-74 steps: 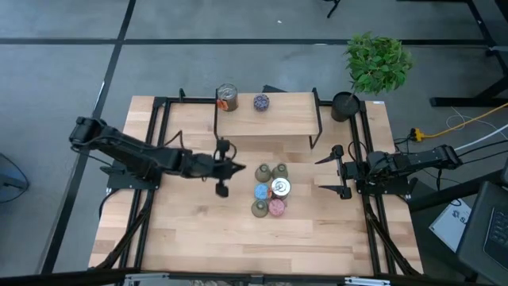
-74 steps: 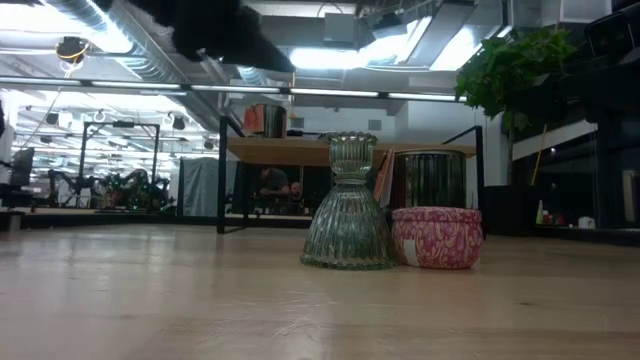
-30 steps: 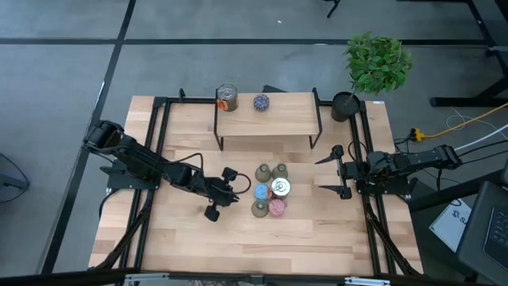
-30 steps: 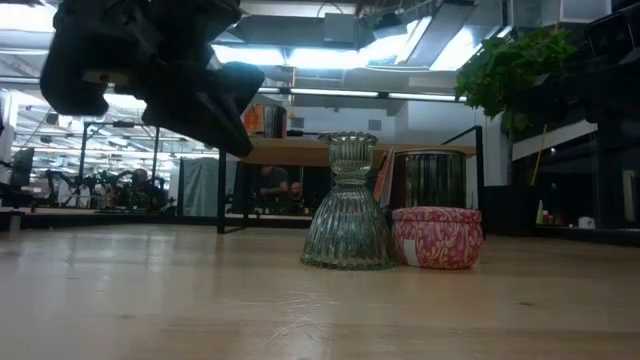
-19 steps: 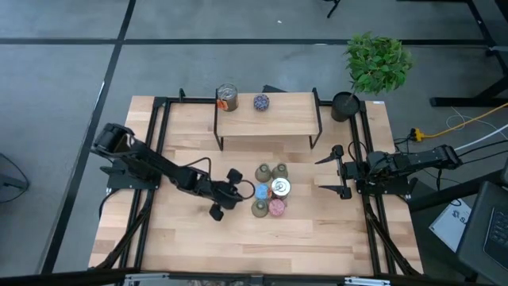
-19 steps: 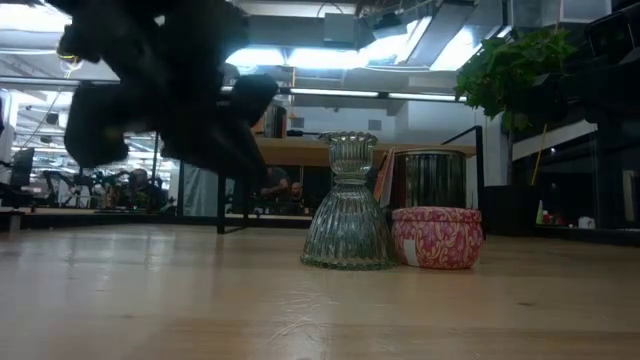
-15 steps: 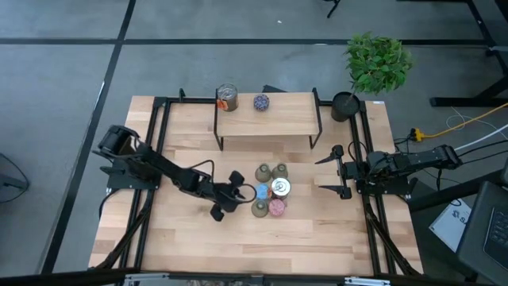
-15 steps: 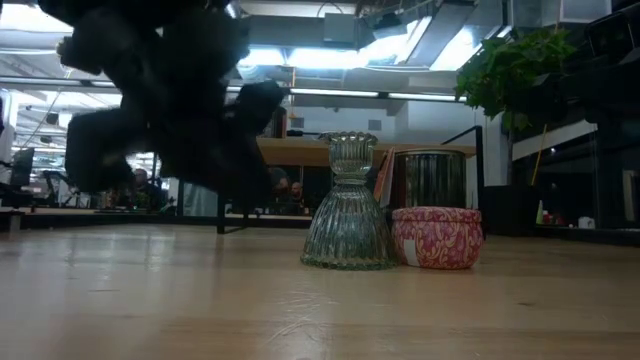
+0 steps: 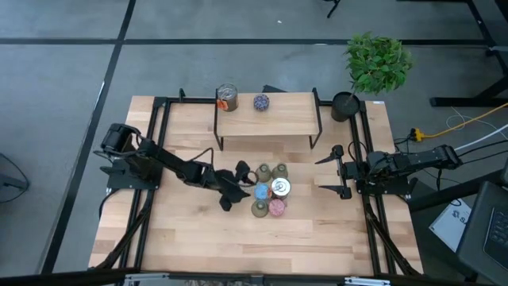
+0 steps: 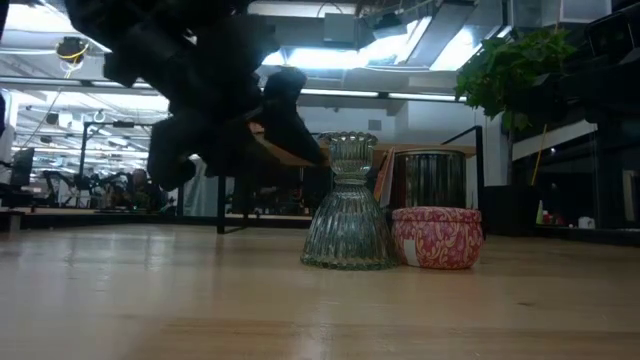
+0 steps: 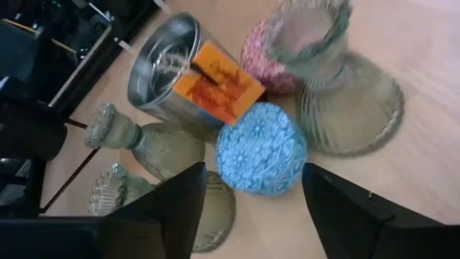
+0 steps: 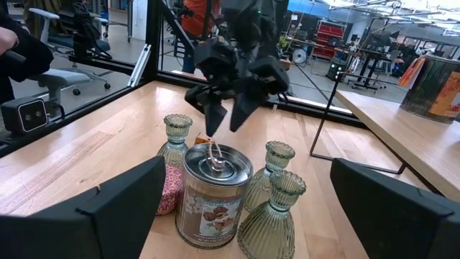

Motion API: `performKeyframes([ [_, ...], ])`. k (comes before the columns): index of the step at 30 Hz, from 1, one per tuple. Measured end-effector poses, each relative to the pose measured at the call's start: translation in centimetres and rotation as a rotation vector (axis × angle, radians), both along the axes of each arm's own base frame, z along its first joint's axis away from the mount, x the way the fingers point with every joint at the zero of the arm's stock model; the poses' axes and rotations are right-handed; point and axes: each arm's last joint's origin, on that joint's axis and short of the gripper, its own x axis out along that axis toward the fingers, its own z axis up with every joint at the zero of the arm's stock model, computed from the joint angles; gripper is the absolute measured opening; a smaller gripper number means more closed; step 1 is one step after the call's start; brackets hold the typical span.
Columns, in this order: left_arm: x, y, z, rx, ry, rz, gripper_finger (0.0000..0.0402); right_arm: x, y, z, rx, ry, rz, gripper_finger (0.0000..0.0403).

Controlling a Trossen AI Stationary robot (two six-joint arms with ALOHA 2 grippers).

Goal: Pick & Place candle stick holders
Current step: Put the blue scented candle on the shelf aligned with the other scented candle

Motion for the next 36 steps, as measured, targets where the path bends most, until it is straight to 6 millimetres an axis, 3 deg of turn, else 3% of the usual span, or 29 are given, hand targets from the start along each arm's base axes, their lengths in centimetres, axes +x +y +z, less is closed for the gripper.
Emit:
performKeyframes([
  [11,1.2,2.6,-0.1,-0.118,-0.017,0.0,0.0257,0.0,0.0,0.0,0.0,-0.001,0.001,0.0398],
  [17,2.8,2.4,-1.2,-0.122,0.015,-0.036,0.0258,0.0,0.0,0.0,0.0,-0.001,0.001,0.0398],
  [25,5.0,2.4,-1.4,-0.112,0.002,-0.039,0.0257,0.0,0.0,0.0,0.0,0.0,0.001,0.0398],
  [36,4.9,3.1,-1.5,-0.132,0.051,-0.007,0.0256,0.0,0.0,0.0,0.0,0.0,0.001,0.0398],
])
